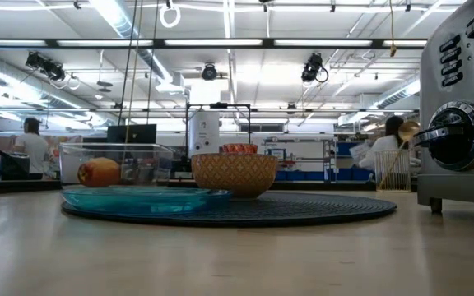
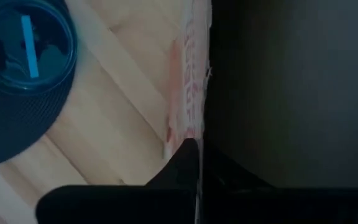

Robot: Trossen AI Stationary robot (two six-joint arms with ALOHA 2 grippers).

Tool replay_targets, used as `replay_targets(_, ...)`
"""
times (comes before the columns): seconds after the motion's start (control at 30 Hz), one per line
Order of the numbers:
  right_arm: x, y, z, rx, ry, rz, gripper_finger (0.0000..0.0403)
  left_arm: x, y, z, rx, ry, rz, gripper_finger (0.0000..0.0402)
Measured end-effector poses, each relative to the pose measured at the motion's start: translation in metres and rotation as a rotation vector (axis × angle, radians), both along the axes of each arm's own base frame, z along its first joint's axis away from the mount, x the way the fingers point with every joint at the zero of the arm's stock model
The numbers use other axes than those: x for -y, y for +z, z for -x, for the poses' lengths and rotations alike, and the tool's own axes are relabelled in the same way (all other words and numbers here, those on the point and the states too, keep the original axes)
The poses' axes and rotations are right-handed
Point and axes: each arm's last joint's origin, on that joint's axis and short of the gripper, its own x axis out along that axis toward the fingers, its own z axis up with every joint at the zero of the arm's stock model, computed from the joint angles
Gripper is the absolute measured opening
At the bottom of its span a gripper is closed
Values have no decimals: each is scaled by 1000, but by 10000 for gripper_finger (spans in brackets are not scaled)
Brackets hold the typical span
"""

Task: Arrange a breakfast setting
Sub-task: Pour the cereal from the box into the bowl

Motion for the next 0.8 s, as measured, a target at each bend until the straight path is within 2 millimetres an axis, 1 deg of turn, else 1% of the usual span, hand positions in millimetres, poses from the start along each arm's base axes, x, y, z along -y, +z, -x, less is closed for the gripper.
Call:
replay_targets(0.1, 0, 6, -5, 80, -10, -39, 293, -7, 14, 5, 34, 46, 54, 4)
replay_targets(0.2, -3, 3, -11, 95, 19, -22, 300, -18, 29, 12, 81, 119, 113, 3)
replay_targets(0.27, -7, -3, -20, 95, 63, -17, 306, -25, 37, 16, 111, 168, 143, 3)
replay_targets(0.33, -12, -13, -28, 76, 111, -16, 313, -31, 43, 20, 135, 208, 167, 2)
replay_targets(0.47, -22, -30, -51, 130, 177, -65, 328, -40, 47, 24, 110, 313, 212, 1)
replay_targets(0.63, -32, -56, -78, 204, 190, -84, 343, -50, 48, 28, 75, 491, 251, 1)
replay_targets(0.8, -37, -85, -100, 236, 209, -108, 349, -54, 49, 29, 101, 580, 255, 1)
